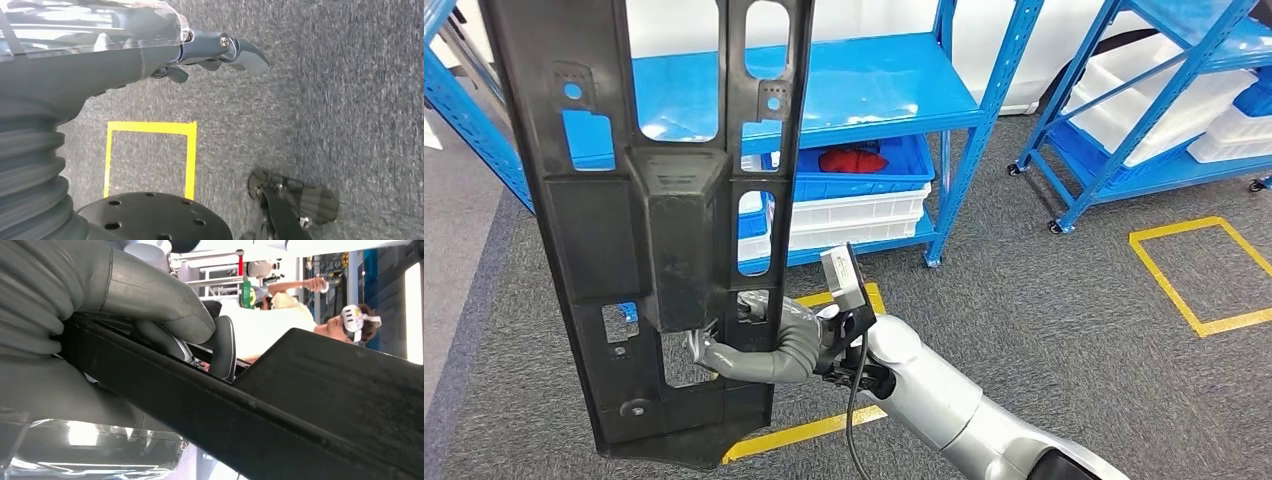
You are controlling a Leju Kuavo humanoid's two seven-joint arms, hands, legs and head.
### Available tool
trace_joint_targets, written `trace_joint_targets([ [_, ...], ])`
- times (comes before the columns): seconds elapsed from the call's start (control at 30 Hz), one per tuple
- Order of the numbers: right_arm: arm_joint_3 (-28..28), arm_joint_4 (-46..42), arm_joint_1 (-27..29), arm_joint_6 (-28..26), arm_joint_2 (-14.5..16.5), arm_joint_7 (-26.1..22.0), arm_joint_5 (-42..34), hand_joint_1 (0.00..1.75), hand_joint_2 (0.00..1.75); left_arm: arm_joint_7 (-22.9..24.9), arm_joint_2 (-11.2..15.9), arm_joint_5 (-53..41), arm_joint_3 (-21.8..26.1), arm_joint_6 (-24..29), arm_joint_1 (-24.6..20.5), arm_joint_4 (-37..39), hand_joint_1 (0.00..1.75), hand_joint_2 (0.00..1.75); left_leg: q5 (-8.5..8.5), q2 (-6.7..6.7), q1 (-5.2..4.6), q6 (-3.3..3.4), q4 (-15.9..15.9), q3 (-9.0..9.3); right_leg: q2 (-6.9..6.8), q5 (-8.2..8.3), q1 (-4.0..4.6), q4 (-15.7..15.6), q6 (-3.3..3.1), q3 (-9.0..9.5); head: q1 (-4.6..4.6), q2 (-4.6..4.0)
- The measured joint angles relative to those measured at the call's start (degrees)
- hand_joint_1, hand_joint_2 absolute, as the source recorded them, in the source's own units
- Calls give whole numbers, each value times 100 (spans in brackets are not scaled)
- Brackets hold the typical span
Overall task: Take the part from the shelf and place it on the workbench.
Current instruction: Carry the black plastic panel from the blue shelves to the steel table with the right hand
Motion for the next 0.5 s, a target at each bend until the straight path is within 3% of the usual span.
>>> trace_joint_targets([
  [0.03,0,8,-2,-4,-5,-21,2,175,175,-30,-5,2,17,13,0,-1,0,175,-5,17,-1,-3,0,8,-15,156,0,-197,-15,93,0,0],
  [0.1,-12,16,-9,-29,-14,-85,29,175,175,-54,-25,5,61,-19,-4,-4,0,175,-23,52,-7,-24,-2,32,-130,501,34,-944,-86,468,0,0],
  [0.17,-78,-6,17,-118,-88,-203,143,175,175,28,-35,-2,85,-146,1,-6,0,175,-41,88,-27,-72,-4,41,-251,615,101,-1458,-159,712,0,0],
  [0.23,-269,-128,205,-285,-324,-403,388,175,175,168,-36,-38,72,-319,8,-6,0,175,-49,130,-45,-128,-29,60,-252,583,142,-1561,-198,746,-1,0],
  [0.33,-962,-617,1061,-566,-906,-823,951,175,175,450,37,-324,-78,-613,6,-3,0,175,-212,106,-37,-195,107,53,-225,605,81,-1704,-262,878,0,0],
  [0.43,-2028,-1451,2537,-624,-1326,-1170,1617,175,175,653,200,-698,-407,-940,-57,-2,0,175,-713,39,-32,-254,1044,-312,-231,584,70,-1747,-325,943,-1,0],
  [0.5,-2526,-1919,3293,-593,-1387,-1220,1936,175,175,714,277,-758,-568,-1050,-107,-2,0,175,-815,38,-31,-282,1447,-437,-167,562,69,-1731,-336,946,-1,0],
])
